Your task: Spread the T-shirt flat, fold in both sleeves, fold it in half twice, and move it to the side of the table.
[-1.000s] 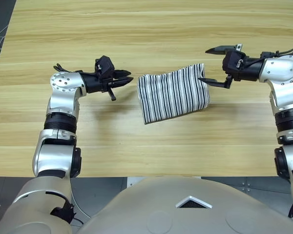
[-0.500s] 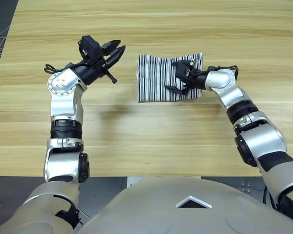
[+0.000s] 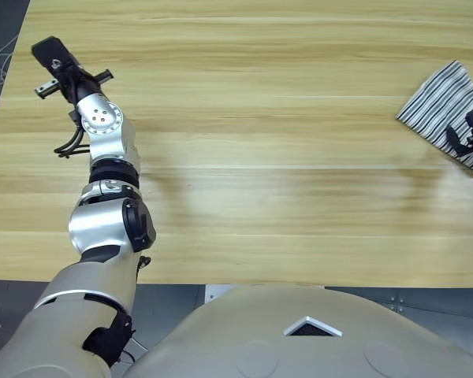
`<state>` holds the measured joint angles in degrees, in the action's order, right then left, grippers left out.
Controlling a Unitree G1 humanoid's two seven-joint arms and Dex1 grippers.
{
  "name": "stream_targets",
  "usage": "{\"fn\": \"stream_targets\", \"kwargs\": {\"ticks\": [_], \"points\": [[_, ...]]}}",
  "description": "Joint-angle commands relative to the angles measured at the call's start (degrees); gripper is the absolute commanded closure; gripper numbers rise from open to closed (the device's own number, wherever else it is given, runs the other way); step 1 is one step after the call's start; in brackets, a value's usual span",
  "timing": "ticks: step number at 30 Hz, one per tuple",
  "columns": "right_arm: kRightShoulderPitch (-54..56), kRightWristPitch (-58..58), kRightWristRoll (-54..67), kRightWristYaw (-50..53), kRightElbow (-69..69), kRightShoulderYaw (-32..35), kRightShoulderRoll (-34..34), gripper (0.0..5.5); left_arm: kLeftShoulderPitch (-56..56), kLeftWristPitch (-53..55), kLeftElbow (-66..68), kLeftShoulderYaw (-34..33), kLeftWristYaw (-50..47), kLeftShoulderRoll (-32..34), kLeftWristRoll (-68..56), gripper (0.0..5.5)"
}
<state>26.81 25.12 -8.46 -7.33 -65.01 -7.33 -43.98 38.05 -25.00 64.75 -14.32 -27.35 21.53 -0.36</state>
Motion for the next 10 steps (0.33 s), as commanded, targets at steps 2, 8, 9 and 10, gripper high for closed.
{"fn": "stream_targets", "kwargs": {"ticks": [2, 8, 9, 10], "points": [[-3.3, 12.8, -14.9, 38.0, 19.9, 2.6, 8.7, 1.27, -0.4, -10.1, 3.0, 7.6, -2.6, -2.3, 9.3, 4.60], [-6.0, 17.5, -28.2, 51.6, 13.4, -8.4, 19.5, 1.27, 2.0, -19.7, 2.3, 22.8, -12.8, -2.6, 27.9, 4.60], [-3.2, 18.3, -29.3, 50.3, 11.0, -10.4, 21.6, 1.27, 1.3, -16.4, 4.4, 21.9, -10.4, -1.8, 26.6, 4.60], [-0.5, 18.8, -30.2, 49.9, 8.4, -11.9, 23.6, 1.27, 0.3, -15.5, 5.9, 20.9, -9.8, -0.6, 25.6, 4.60]]}}
